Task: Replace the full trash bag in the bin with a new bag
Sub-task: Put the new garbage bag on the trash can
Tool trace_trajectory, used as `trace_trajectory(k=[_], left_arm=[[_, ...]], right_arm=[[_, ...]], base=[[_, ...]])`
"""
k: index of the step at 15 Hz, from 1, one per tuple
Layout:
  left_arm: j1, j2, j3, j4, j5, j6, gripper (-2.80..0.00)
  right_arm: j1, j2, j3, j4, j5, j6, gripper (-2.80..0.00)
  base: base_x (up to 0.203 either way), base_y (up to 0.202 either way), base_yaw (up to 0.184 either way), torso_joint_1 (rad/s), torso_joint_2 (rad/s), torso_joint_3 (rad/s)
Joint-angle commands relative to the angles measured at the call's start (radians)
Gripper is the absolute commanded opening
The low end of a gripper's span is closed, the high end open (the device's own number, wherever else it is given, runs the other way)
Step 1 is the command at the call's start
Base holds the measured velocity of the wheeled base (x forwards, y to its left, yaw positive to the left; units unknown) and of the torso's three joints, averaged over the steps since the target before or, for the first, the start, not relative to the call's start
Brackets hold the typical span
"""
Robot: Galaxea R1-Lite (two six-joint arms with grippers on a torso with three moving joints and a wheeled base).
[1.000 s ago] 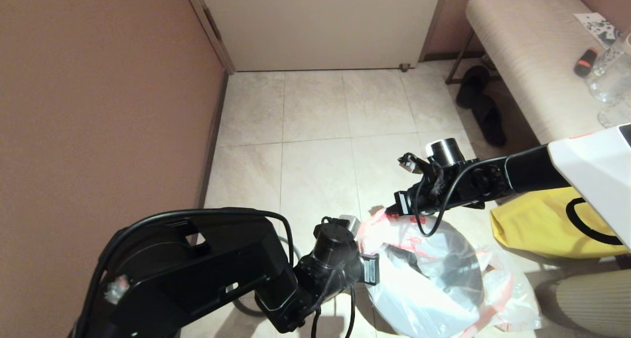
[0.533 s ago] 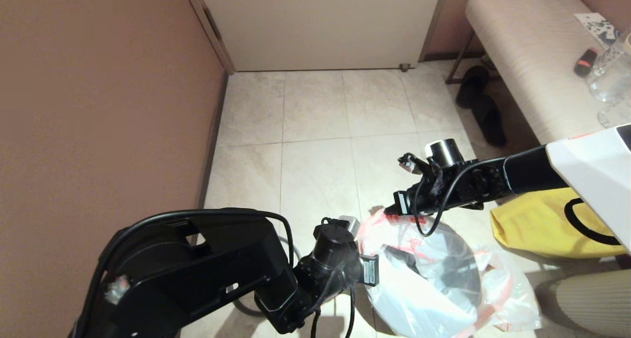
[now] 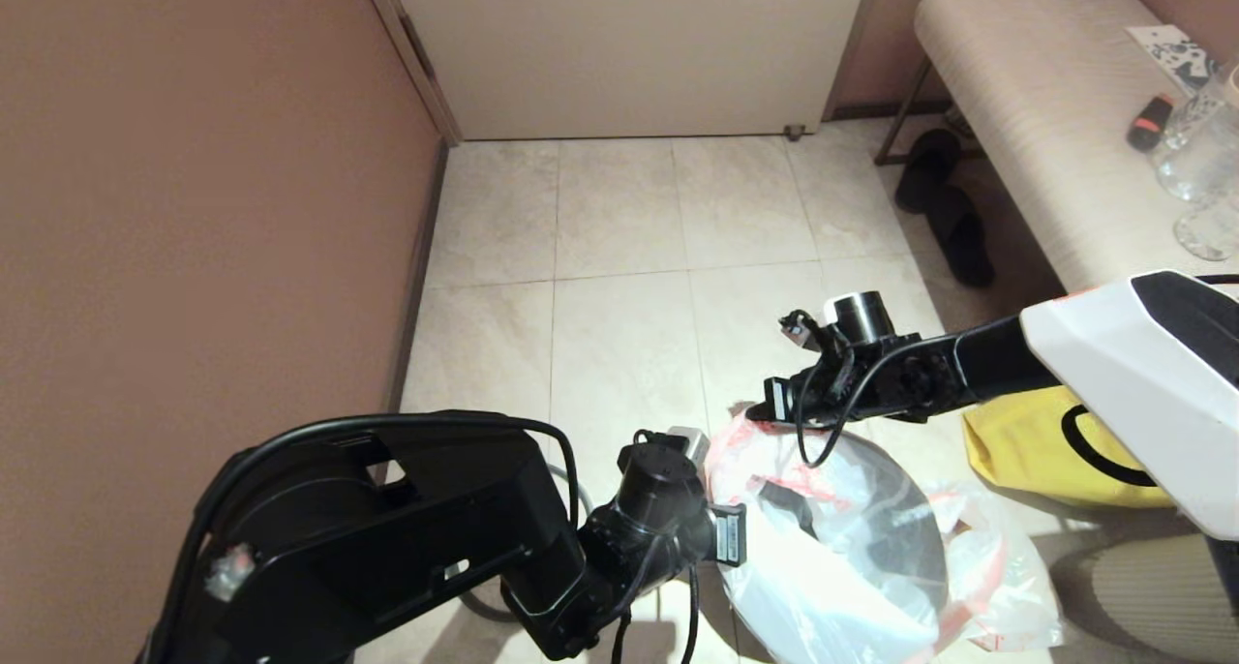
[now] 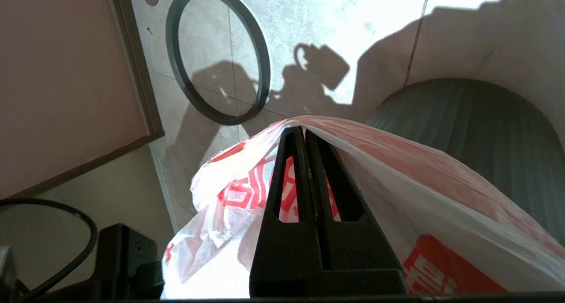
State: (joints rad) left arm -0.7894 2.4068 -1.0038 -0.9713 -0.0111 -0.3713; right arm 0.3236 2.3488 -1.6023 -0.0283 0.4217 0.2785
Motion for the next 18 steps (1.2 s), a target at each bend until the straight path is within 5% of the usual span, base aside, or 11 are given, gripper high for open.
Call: trace_trajectory(k=[1, 18], left_arm=[[0.005, 0.002, -0.004, -0.006, 0.002, -0.003, -2.8], [0.058, 0.015, -0.018, -0.067, 0.074, -0.008, -2.8]], right_arm=[[0.0, 0.041, 0.001, 0.001, 0.003, 0.002, -2.8], [-0.078, 0.072, -0.101, 0.099, -0.028, -0.007, -2.8]], base=[[0.0, 0.0, 0.0, 0.0, 0.0, 0.0], [0.0, 0.0, 0.0, 0.0, 0.0, 0.0]])
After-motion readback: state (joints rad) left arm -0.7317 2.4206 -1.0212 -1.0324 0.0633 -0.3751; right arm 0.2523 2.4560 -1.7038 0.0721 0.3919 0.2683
